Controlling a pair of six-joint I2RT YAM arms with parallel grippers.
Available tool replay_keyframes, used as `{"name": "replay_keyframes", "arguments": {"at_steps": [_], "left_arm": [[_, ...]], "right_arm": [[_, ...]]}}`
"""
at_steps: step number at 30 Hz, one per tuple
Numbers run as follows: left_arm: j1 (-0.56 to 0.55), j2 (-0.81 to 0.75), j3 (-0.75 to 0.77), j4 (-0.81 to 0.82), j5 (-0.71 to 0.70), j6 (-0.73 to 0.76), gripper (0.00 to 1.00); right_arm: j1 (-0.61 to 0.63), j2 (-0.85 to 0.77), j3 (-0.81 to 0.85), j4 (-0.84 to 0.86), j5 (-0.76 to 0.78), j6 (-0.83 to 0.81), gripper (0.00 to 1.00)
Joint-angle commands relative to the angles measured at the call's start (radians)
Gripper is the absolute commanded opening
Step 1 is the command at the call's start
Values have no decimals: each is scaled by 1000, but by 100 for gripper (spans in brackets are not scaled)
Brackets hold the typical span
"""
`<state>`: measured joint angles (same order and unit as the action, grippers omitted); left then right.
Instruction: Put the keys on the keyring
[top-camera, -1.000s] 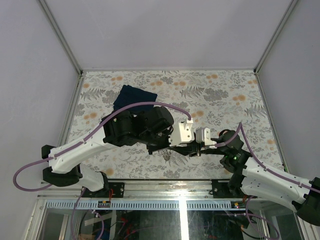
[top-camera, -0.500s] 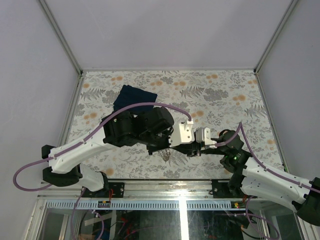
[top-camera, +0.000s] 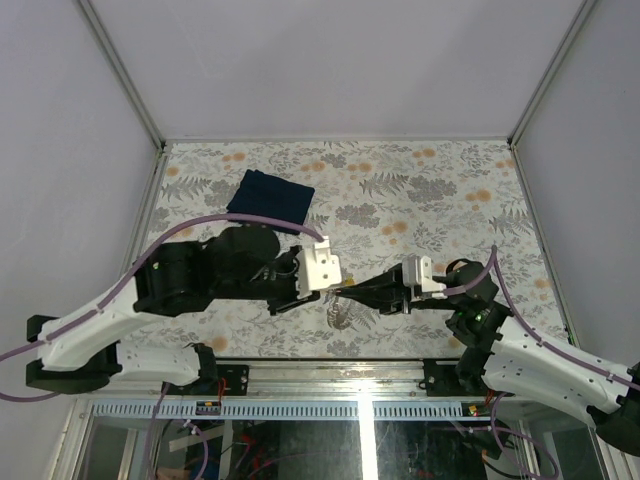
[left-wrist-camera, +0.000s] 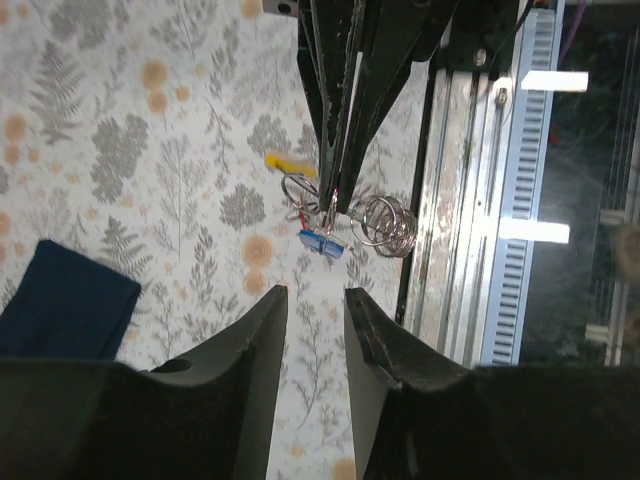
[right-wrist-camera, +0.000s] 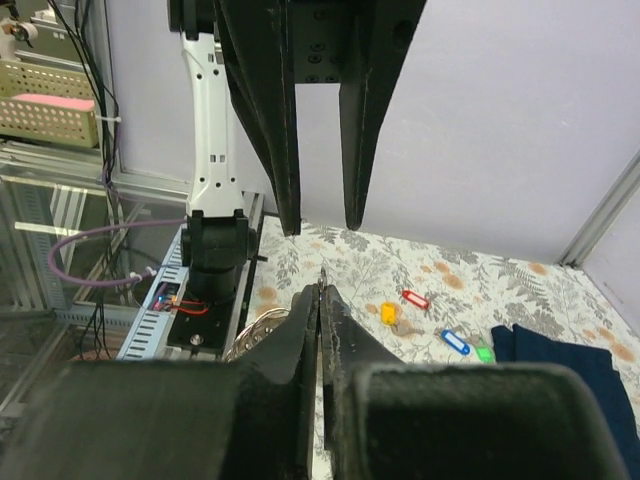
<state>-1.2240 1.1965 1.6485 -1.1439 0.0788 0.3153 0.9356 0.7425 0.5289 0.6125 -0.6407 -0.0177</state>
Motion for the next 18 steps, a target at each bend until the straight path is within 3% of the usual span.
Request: {"name": "replay_keyframes", "arguments": {"at_steps": [1, 9, 18], "left_arm": [[-8, -135, -132, 306, 38, -32, 31], [-7, -323, -358, 623, 90, -62, 34], [-6, -299, -372, 650, 163, -47, 30]], "right_arm": [[1, -23, 66, 92, -17, 40, 0], [0, -23, 86, 140, -26, 94, 0], [1, -26, 89, 187, -27, 133, 0]]}}
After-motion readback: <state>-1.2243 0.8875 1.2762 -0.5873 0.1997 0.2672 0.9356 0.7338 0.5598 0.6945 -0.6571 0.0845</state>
